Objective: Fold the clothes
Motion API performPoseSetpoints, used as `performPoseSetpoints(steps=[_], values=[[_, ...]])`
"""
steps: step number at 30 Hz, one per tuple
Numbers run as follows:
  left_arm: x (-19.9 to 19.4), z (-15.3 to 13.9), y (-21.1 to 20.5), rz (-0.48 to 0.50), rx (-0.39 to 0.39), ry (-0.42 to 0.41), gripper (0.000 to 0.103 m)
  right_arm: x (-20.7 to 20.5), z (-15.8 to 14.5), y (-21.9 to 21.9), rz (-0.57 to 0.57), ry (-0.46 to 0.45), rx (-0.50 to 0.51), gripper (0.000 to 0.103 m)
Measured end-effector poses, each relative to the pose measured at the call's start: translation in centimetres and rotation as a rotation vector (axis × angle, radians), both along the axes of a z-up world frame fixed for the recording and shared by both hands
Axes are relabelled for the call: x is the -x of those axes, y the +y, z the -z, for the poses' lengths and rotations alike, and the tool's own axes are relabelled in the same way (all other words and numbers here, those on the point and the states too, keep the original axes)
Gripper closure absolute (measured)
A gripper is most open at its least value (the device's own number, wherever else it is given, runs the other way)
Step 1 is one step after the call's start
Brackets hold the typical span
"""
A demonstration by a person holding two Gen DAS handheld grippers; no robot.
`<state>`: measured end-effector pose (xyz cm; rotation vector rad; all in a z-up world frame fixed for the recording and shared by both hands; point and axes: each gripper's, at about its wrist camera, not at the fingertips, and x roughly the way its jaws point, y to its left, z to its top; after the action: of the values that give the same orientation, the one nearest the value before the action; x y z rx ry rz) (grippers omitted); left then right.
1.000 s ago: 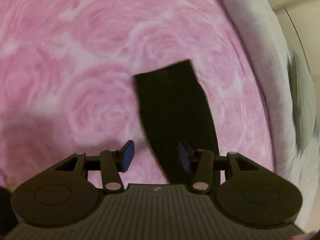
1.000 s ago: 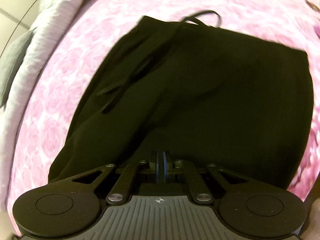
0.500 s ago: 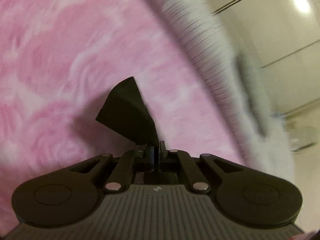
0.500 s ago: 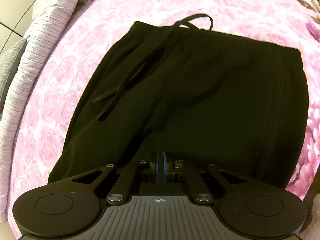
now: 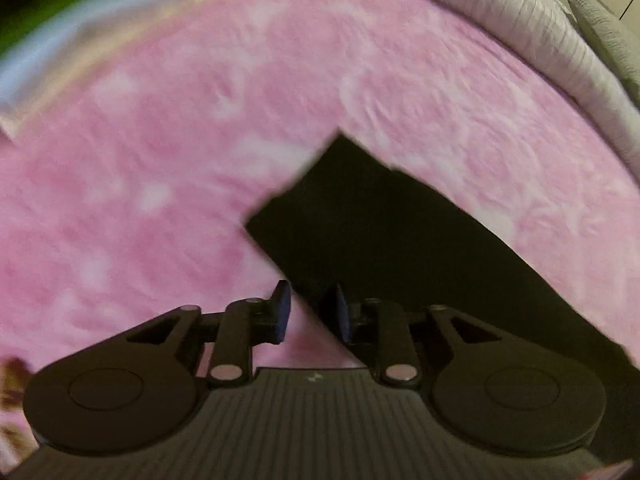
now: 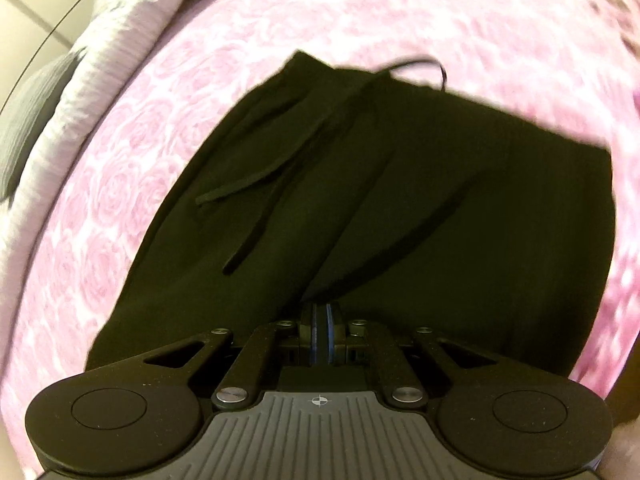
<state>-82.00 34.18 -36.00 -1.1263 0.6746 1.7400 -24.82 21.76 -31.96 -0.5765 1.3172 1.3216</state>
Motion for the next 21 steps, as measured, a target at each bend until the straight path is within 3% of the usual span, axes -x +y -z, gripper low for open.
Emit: performPoseSetpoints(steps=[2, 6, 13, 21], values=[[-1.3, -1.4, 0.2, 0.007, -0.012, 0.066, 0.081, -0.9, -0.5, 0.8, -0.037, -0.022, -0.019, 0.098], [-4.5, -3.5, 0.6, 0.087, -0.068, -0.044, 0.079, -2.5, -0.7, 3.5, -0.128, -0.039, -0.065, 0.098], [-17.1, -2.9, 2.6, 0.33, -0.119, -0.224, 0.075, -5.3, -0.2, 9.8, -0.305, -0.015, -0.126, 0.098], [-29.5, -1.8, 4.5, 0.552, -0.112, -0.256, 0.074, -7.2, 1.4, 16.7, -0.4, 0.021, -0.111, 0.098]])
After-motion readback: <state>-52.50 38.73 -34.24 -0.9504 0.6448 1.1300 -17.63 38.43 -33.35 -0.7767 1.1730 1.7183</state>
